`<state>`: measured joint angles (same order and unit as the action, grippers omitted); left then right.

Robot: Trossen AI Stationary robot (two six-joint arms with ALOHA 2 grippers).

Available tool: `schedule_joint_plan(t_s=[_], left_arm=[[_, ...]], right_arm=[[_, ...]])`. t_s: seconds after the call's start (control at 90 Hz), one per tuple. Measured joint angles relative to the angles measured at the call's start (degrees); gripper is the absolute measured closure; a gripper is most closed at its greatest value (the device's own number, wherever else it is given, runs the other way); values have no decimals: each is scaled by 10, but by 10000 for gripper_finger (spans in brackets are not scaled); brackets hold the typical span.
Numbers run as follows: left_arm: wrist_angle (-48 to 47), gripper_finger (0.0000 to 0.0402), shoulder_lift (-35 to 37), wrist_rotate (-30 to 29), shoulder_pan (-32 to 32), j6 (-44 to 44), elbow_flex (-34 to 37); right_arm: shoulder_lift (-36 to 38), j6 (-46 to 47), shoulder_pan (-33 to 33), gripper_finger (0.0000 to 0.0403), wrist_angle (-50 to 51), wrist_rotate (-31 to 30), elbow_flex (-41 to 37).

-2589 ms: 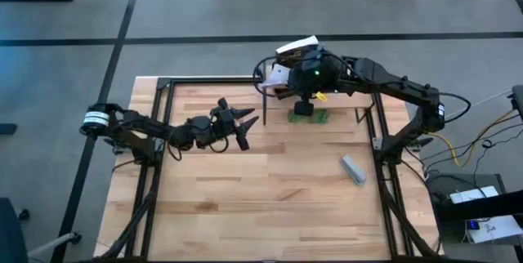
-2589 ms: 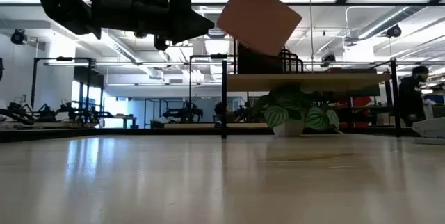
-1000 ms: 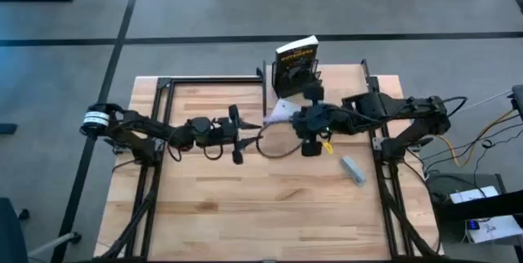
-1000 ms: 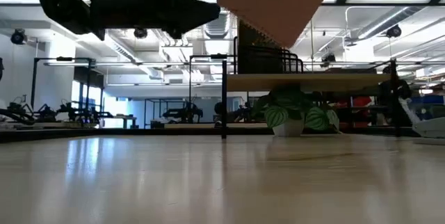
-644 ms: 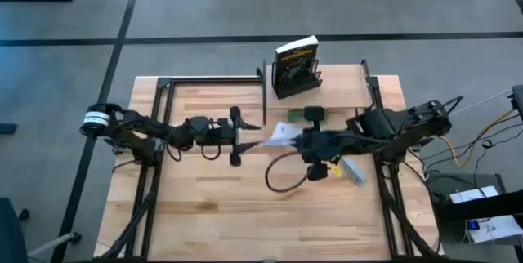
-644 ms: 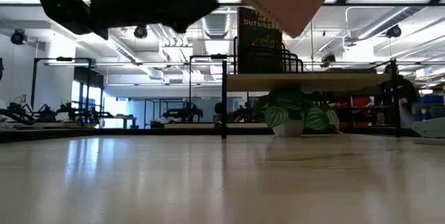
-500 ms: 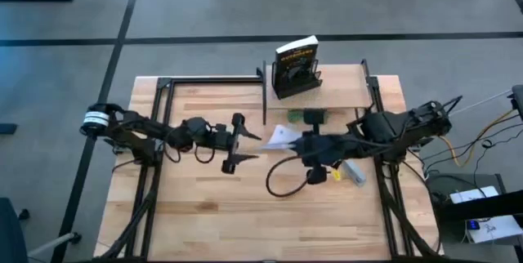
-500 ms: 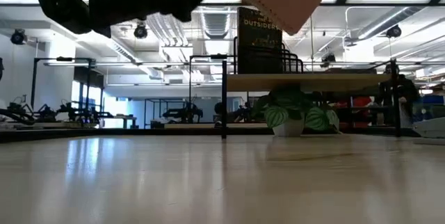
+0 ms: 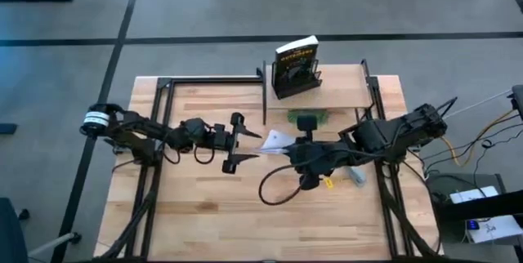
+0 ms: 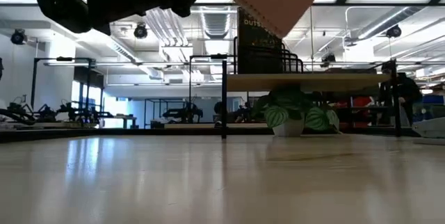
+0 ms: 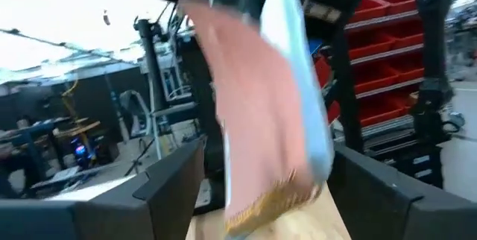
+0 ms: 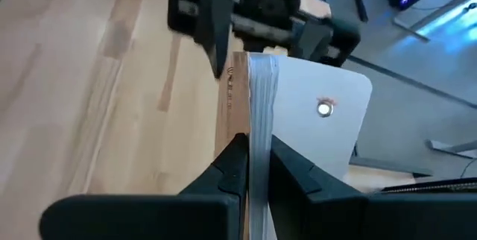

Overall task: Stock shelves
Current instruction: Remove the pink notebook from the black desk organizer on the shelf

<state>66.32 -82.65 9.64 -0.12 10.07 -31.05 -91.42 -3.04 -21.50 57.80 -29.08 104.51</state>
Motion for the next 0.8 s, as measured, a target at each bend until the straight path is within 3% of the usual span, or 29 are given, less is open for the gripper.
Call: schedule_joint_plan(t_s=[0.122, 0.233, 0.656, 0.8], left_arm=[[-20, 157, 0, -43, 0, -1, 0], [-39, 163, 0, -44, 0, -18, 0], [-18, 169, 0, 19, -1, -16, 0], [-5, 181, 0, 15, -1, -7, 0]], right_arm=[[-3, -1, 0, 384, 2, -9, 0], [-3, -6, 0, 384, 2, -10, 0], [-3, -6, 0, 384, 2, -10, 0], [-3, -5, 0, 384, 2, -10, 0]])
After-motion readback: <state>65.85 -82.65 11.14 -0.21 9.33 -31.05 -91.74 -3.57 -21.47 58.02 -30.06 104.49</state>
